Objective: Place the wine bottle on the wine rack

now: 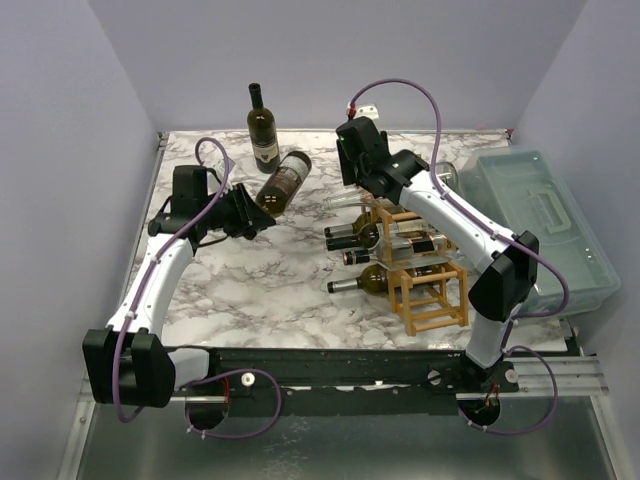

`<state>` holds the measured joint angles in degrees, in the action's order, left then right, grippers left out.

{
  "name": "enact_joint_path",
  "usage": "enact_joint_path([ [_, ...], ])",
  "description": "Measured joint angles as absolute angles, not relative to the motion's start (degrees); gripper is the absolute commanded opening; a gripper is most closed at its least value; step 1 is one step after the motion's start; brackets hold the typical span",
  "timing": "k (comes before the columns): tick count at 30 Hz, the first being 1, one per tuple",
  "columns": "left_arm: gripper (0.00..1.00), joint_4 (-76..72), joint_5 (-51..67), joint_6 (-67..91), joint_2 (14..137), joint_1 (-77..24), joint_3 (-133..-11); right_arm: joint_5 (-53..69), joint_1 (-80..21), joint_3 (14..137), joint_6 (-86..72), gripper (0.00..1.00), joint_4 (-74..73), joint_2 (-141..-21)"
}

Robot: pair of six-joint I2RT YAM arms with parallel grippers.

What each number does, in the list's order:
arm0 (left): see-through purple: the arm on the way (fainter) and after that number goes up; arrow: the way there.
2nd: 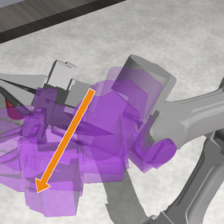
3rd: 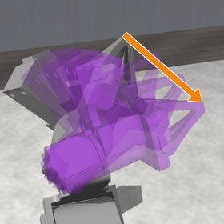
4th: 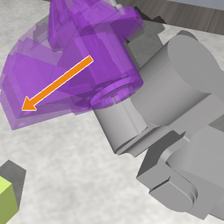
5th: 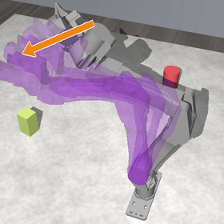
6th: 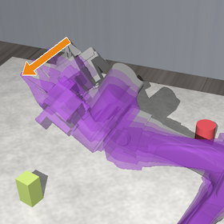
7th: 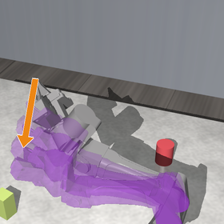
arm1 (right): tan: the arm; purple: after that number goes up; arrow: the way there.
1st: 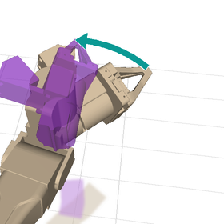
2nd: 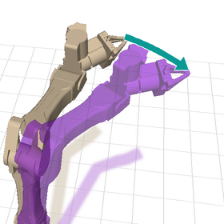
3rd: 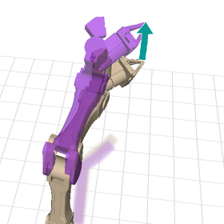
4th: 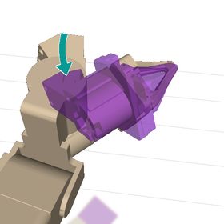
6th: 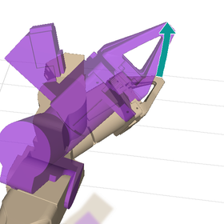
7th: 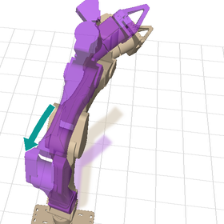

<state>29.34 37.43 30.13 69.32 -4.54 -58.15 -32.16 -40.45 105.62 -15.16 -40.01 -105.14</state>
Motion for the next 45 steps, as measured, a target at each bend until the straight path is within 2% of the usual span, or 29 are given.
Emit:
enact_joint_path([
  [11,0.0,29.45,42.46,29.87,72.23,-5.28,-60.38,-33.41,-38.5,104.68,-13.43,0.58,-39.66,-104.79],
  [14,0.0,29.43,43.75,29.65,72.23,-5.82,-60.38,-33.36,-38.17,104.27,-12.36,0.49,-37.95,-104.79],
  [19,0.0,29.52,45.15,29.47,72.23,-6.48,-60.36,-32.23,-38.17,104.2,-9.65,0.28,-36.42,-104.88],
  [27,0.0,29.58,47.11,29.52,71.16,-6.5,-58.5,-27.66,-37.74,104.25,-4.84,0.11,-34.98,-104.92],
  [45,0.0,29.87,50.94,28.36,64.12,-7.6,-51.59,-10.92,-37.65,100.79,4.36,0.07,-28.34,-103.26],
])
